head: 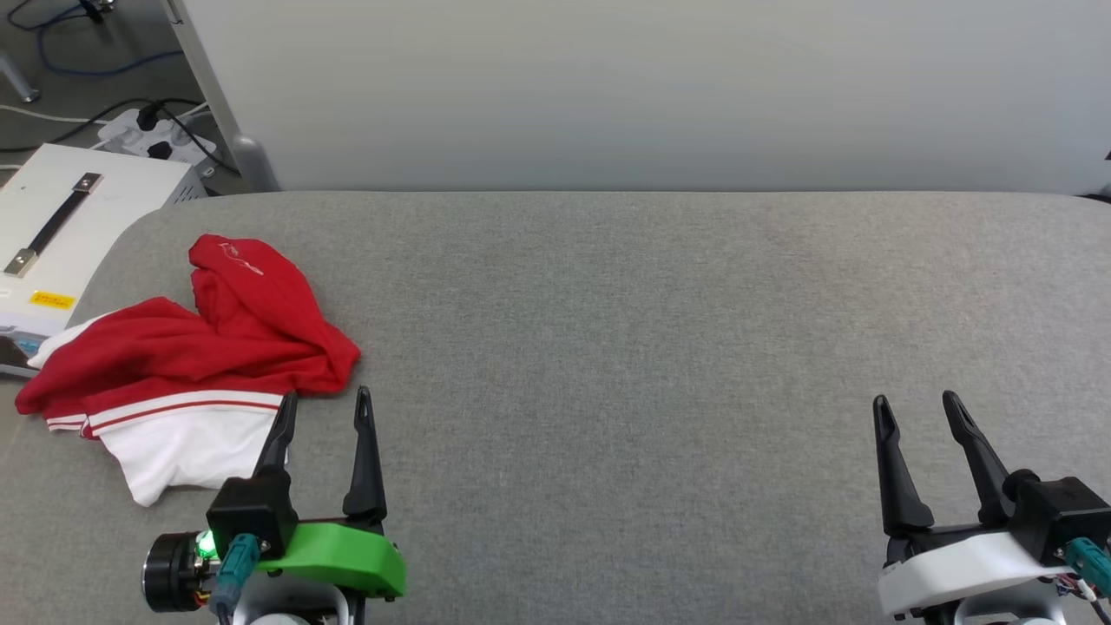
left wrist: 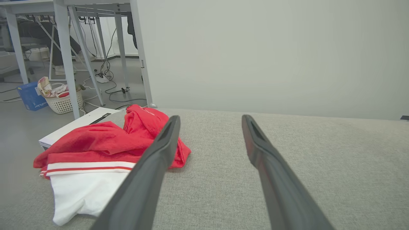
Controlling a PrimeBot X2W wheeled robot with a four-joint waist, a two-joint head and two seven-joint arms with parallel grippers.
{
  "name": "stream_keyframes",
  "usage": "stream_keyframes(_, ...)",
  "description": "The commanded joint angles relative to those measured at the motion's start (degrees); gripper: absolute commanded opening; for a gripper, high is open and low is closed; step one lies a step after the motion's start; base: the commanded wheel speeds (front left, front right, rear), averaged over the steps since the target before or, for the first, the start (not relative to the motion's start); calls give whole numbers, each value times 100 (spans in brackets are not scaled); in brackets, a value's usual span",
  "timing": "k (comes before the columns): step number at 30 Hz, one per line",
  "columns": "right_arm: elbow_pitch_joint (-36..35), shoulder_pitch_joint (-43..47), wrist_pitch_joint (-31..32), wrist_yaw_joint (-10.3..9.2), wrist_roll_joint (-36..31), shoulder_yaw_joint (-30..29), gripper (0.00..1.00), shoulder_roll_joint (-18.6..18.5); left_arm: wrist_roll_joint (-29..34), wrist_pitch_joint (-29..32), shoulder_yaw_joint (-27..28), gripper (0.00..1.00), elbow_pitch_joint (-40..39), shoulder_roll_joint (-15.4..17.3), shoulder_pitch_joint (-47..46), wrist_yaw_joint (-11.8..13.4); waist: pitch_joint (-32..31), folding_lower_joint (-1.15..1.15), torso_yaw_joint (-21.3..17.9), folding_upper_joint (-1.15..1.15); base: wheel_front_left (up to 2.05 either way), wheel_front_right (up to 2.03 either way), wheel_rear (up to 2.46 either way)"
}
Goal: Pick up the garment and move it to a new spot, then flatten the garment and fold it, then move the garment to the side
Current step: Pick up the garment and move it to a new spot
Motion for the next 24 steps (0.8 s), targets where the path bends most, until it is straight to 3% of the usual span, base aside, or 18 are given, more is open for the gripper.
stream_keyframes(1,-19,83,-74,-3,46,-2,100,6,-51,-55,2,100,11,-20,-1,7,22,0,70,0,0,0,0)
stream_keyframes(10,-109,47,-177,-4,-19,88,100,6,-219,-160,113,100,60,-22,-62,58,142,0,526,0,0,0,0)
stream_keyframes(24,-252,-62,-343,-4,-202,287,100,7,-540,-328,347,100,161,-25,-140,77,303,0,1574,0,0,0,0)
